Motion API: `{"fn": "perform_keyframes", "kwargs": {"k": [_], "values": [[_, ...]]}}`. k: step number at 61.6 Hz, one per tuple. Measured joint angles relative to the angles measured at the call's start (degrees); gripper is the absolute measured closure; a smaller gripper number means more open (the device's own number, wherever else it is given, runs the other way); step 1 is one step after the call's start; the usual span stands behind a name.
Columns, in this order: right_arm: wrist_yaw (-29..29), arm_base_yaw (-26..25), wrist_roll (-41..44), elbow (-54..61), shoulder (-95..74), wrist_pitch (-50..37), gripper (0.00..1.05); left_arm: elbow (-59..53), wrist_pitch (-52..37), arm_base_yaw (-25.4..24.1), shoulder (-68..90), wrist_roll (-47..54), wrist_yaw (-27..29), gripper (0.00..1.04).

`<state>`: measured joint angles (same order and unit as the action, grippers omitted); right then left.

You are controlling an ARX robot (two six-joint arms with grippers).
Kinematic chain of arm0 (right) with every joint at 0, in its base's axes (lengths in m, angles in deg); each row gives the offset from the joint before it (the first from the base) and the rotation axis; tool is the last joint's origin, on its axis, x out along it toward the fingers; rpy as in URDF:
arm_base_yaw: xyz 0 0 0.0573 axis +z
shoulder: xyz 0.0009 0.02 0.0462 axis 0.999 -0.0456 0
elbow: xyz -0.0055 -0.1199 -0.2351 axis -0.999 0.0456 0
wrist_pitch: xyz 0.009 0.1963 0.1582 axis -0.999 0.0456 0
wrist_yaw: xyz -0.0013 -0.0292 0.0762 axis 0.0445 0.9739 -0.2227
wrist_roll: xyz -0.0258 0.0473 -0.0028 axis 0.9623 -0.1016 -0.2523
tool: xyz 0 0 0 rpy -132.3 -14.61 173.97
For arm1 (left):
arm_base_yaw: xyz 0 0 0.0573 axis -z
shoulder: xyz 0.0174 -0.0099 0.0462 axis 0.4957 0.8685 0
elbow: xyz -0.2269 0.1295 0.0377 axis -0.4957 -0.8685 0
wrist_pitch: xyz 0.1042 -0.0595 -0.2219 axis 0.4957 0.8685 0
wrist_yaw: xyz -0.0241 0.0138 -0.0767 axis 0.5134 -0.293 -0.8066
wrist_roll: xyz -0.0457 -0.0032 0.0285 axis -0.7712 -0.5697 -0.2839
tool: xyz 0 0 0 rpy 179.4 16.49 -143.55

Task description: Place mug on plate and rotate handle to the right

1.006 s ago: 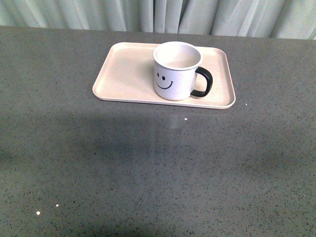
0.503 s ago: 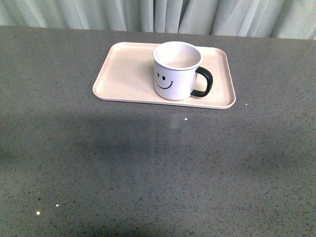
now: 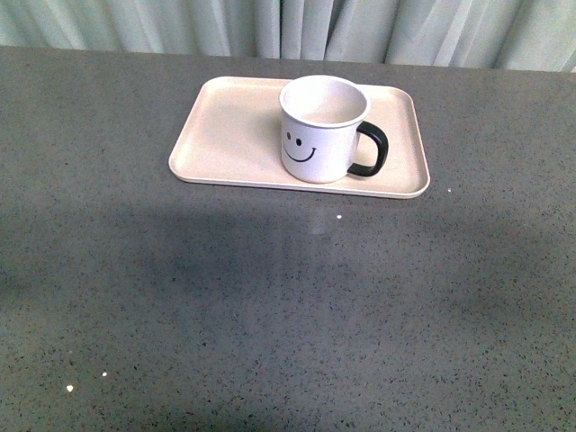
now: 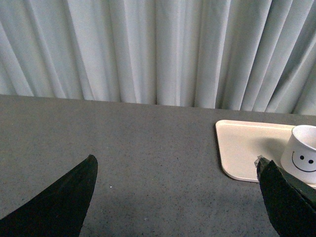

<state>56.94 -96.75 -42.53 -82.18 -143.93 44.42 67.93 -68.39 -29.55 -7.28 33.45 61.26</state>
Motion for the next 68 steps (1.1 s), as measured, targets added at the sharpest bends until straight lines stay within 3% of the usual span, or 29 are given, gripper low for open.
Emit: {"fn": "perform_keyframes", "kwargs": {"k": [19,35,54,57,68], "values": [[3.3,11.6,-3.2,-21.5,-24.1,7.9,0.09,0.0,0.0,0.0,0.0,0.0,0.0,0.09],[6.8,15.8,-6.9,-32.1,-33.4,11.8,0.09,0.0,0.0,0.0,0.0,0.0,0.0,0.09],[8.0,17.7,-8.8,-35.7,-39.1,15.1,0.09,0.0,0.0,0.0,0.0,0.0,0.0,0.09],[8.0,17.7,-9.2,-36.1,-39.5,15.5,0.13,0.0,0.0,0.0,0.0,0.0,0.0,0.09],[8.0,17.9,-10.5,-37.6,-40.9,16.5,0.4,0.0,0.0,0.0,0.0,0.0,0.0,0.09]]}}
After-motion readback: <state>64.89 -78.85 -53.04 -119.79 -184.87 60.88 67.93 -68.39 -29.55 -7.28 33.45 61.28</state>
